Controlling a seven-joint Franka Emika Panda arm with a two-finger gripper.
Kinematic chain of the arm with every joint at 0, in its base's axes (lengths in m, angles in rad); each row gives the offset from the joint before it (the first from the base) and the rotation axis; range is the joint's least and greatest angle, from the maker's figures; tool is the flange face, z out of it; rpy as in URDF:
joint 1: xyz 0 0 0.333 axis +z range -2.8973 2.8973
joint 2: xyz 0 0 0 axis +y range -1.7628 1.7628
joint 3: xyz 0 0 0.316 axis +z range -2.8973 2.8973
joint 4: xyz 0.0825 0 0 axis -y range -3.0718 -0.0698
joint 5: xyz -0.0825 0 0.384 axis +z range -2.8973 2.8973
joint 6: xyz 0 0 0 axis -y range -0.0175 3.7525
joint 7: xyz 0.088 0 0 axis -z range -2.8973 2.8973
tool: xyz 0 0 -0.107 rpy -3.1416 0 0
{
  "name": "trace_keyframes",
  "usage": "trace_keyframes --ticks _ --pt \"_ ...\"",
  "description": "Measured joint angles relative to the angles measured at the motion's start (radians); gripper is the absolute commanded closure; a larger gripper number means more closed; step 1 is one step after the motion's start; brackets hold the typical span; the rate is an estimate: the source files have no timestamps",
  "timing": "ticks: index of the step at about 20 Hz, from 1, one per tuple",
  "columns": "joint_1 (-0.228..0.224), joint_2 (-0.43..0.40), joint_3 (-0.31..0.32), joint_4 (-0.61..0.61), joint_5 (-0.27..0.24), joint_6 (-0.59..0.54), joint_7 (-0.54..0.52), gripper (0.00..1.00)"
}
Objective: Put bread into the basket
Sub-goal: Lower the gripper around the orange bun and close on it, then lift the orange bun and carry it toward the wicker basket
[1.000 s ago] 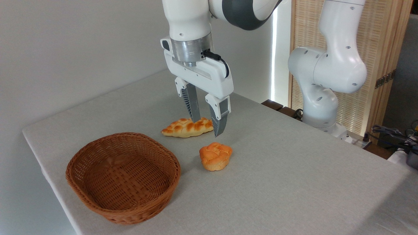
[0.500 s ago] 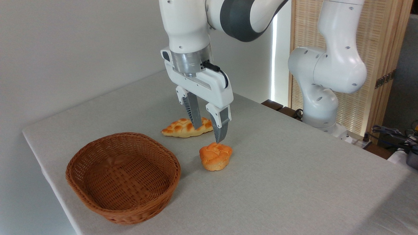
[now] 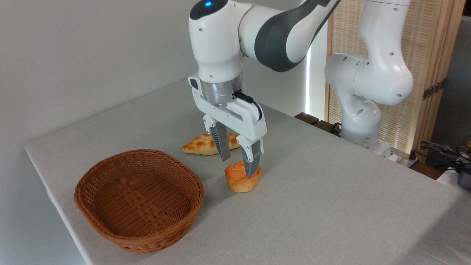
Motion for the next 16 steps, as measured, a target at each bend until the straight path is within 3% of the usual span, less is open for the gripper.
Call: trace_keyframes --ticks 6,7,9,12,14,16 --pt "-0.004 0.0 0.0 -0.047 0.0 0.04 0.0 0.0" --pt "-0.005 0.0 0.0 -0.052 0.0 0.045 0.0 0.04" --pt "-0.008 0.001 0.0 -0.063 0.0 0.065 0.0 0.34" --pt "-0.012 0.003 0.0 -0.074 0.0 0.082 0.0 0.65" --pt "-0.014 0.004 0.0 -0.075 0.0 0.084 0.0 0.82" --pt "-0.016 0.005 0.0 -0.075 0.0 0.085 0.02 0.84"
